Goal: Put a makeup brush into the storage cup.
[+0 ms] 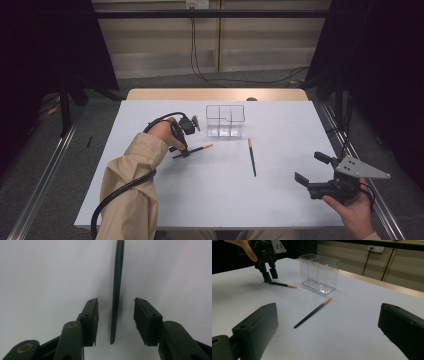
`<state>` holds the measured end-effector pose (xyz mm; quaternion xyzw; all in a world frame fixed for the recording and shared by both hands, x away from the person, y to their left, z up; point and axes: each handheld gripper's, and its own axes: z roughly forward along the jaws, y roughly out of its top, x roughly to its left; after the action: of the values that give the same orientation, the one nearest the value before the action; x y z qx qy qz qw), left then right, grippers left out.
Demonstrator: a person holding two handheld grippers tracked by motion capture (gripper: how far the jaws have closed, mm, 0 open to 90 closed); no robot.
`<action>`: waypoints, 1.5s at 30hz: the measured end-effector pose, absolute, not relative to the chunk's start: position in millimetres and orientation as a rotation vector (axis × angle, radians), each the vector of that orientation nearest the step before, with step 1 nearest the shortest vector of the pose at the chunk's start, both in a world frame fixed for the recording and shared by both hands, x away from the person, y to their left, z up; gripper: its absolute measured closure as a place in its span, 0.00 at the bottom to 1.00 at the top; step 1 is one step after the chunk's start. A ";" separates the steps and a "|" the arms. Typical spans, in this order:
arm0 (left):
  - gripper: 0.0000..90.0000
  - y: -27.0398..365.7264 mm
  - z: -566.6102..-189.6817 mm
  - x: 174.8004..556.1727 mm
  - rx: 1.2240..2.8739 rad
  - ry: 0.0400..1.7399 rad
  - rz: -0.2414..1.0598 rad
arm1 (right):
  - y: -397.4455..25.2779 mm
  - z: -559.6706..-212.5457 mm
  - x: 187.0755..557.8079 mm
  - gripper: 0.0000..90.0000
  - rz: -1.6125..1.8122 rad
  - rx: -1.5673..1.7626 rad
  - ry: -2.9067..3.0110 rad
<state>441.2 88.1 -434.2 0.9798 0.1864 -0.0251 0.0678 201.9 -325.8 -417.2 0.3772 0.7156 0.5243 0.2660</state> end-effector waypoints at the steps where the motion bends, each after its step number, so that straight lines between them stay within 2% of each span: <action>1: 0.64 88.2 -434.9 441.5 2.955 0.553 -0.059 | -326.0 -417.2 201.9 0.02 1.416 1.019 1.933; 6: 0.74 88.4 -438.9 442.6 2.943 0.552 -0.073 | -327.2 -417.7 202.0 0.02 1.416 1.020 1.930; 15: 0.87 87.1 -445.7 443.2 2.938 0.542 -0.118 | -328.0 -417.8 201.6 0.02 1.415 1.023 1.928; 27: 0.93 81.8 -446.4 441.9 2.998 0.513 -0.124 | -328.6 -417.9 201.0 0.02 1.408 1.027 1.928; 45: 0.95 78.6 -446.4 438.3 3.022 0.495 -0.087 | -329.1 -417.9 199.5 0.02 1.409 1.029 1.927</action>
<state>438.3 78.6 -446.4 0.9857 0.1614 -0.0285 0.0393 199.5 -329.1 -417.9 0.3814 0.7144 0.5221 0.2677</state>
